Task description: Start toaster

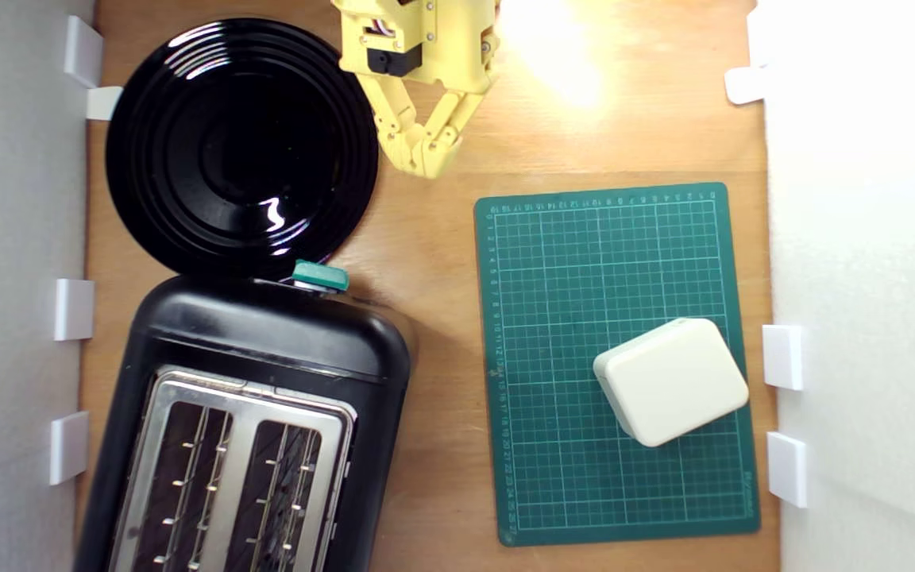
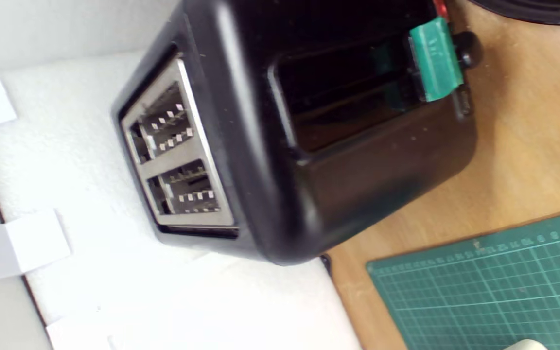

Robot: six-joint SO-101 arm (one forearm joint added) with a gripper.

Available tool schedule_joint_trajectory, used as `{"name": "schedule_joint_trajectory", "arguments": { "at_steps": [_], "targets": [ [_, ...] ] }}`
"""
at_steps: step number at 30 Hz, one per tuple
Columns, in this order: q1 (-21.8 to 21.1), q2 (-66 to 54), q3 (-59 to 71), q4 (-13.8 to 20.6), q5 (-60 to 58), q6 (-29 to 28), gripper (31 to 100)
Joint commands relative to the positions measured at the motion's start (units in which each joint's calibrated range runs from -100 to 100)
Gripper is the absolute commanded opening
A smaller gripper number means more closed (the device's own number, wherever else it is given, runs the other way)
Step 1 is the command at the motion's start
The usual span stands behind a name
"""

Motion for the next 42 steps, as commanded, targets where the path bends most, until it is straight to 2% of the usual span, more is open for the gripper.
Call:
{"name": "schedule_joint_trajectory", "arguments": {
  "at_steps": [1, 5, 9, 16, 21, 25, 28, 32, 35, 38, 42],
  "targets": [
    [0.4, -10.6, 10.1, -0.7, -0.8, 0.7, 31.3],
    [0.2, -19.7, 17.6, -4.2, -0.8, 0.9, 31.3],
    [0.3, -26.0, 26.0, -4.4, -0.8, 0.9, 31.3],
    [-0.1, -25.7, 31.9, -4.5, -1.4, 0.4, 31.3],
    [0.5, -25.8, 39.6, -4.6, -7.8, 0.6, 31.3],
    [0.5, -25.8, 39.4, -7.1, -7.4, 0.6, 31.3],
    [0.4, -25.8, 39.6, -7.7, -7.4, 0.5, 31.3],
    [0.1, -25.7, 40.2, -6.0, -7.3, 0.2, 31.3],
    [-1.4, -25.7, 40.8, -0.9, -7.4, -3.2, 31.4],
    [-5.0, -25.8, 41.5, 4.3, -7.3, -6.0, 31.5],
    [-7.0, -25.8, 41.5, 6.6, -7.3, -9.7, 31.5]
  ]
}}
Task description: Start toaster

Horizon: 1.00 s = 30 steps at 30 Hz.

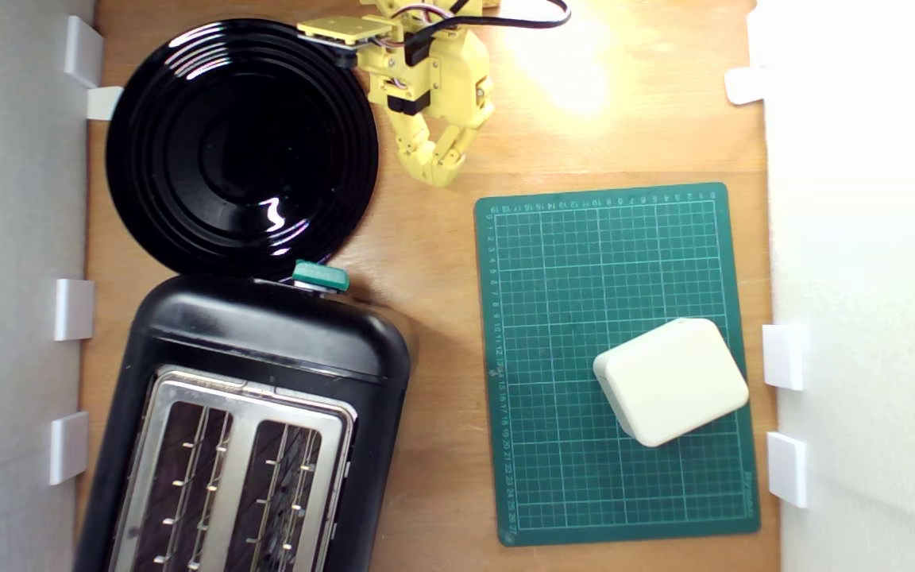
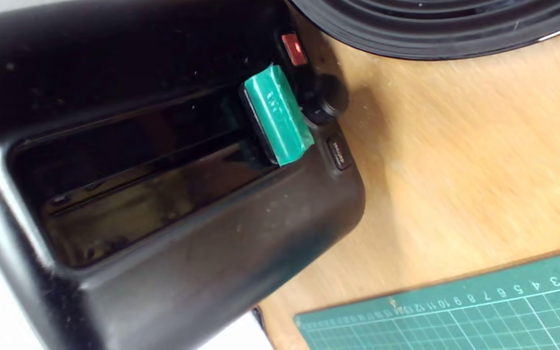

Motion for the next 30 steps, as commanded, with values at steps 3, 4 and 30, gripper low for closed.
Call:
{"name": "schedule_joint_trajectory", "arguments": {
  "at_steps": [3, 4, 30],
  "targets": [
    [-0.6, -0.7, 0.5, 2.1, 0.1, -3.7, 31.5],
    [-0.6, -0.7, 0.5, 2.1, 0.1, -3.8, 31.5],
    [-4.1, -0.7, 0.5, 2.1, 3.0, -6.3, 31.4]
  ]
}}
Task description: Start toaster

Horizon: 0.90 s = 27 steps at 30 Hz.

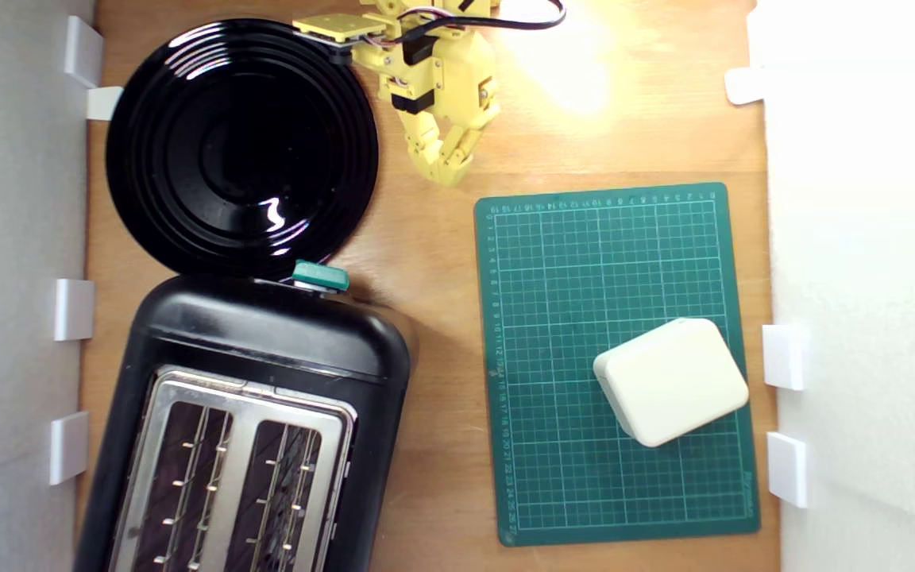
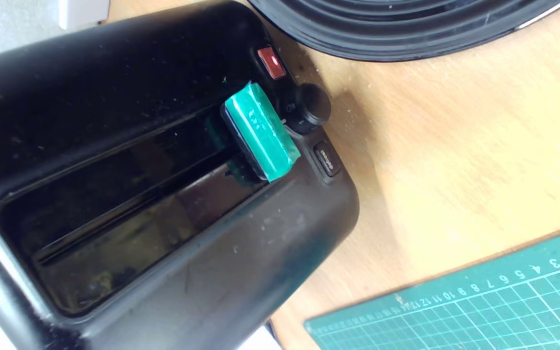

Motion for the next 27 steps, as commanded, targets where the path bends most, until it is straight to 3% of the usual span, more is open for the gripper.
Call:
{"name": "schedule_joint_trajectory", "arguments": {
  "at_steps": [1, 27],
  "targets": [
    [-0.3, -0.7, 0.4, 0.6, 1.2, -0.2, 31.4],
    [-1.6, -0.3, 0.4, 0.6, 1.2, -0.1, 31.6]
  ]
}}
